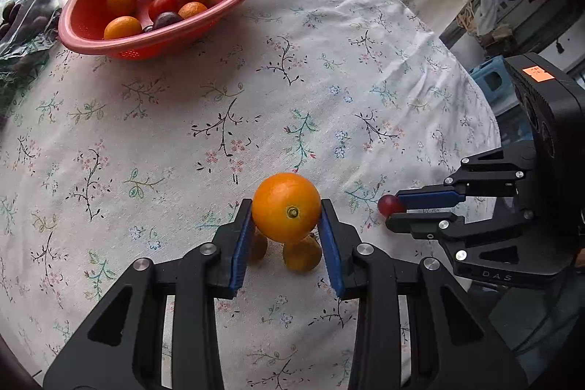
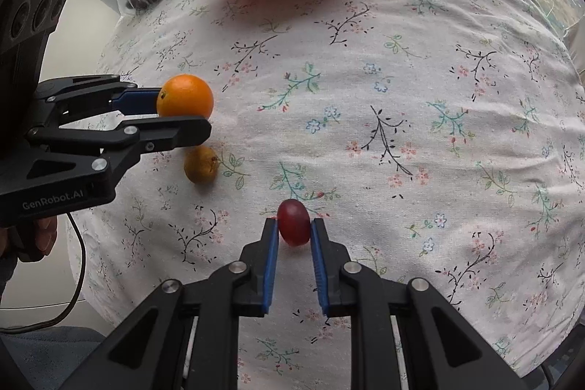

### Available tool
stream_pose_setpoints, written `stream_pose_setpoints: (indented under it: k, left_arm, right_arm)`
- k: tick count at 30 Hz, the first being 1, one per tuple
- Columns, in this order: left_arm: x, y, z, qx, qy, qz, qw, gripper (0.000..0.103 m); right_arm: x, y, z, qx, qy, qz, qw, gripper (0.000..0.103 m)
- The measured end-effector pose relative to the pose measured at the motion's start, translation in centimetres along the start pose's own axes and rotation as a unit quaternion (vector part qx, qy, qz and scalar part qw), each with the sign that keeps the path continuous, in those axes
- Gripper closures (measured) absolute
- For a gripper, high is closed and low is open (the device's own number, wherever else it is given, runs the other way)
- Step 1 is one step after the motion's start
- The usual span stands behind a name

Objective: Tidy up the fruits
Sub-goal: 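Carry the orange and red plum over the red colander with both tools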

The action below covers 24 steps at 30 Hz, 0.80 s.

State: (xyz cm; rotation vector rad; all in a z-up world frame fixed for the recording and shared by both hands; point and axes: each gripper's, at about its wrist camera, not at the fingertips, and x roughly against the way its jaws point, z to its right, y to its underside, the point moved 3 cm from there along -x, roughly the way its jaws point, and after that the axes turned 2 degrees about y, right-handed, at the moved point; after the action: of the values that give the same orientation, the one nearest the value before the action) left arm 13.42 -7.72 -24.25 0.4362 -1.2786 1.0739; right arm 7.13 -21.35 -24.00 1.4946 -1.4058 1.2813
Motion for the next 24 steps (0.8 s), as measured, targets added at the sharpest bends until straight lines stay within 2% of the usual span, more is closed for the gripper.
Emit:
stream_pose_setpoints:
  k: [13,24]
  left_arm:
    - [3.4,-0.2,-2.1,0.042,-0.009,0.039,0.9983,0.07]
    - [6.9,-2.5,-7.6,0.096,-0.047,0.081,0.991,0.07]
  right_arm:
    - [1.0,-1.7,0.8,-0.015,0.003,0.016,1.0,0.083]
    - [3.6,-7.1,4.8,-0.041,0.023,0.055,0.997,0.083]
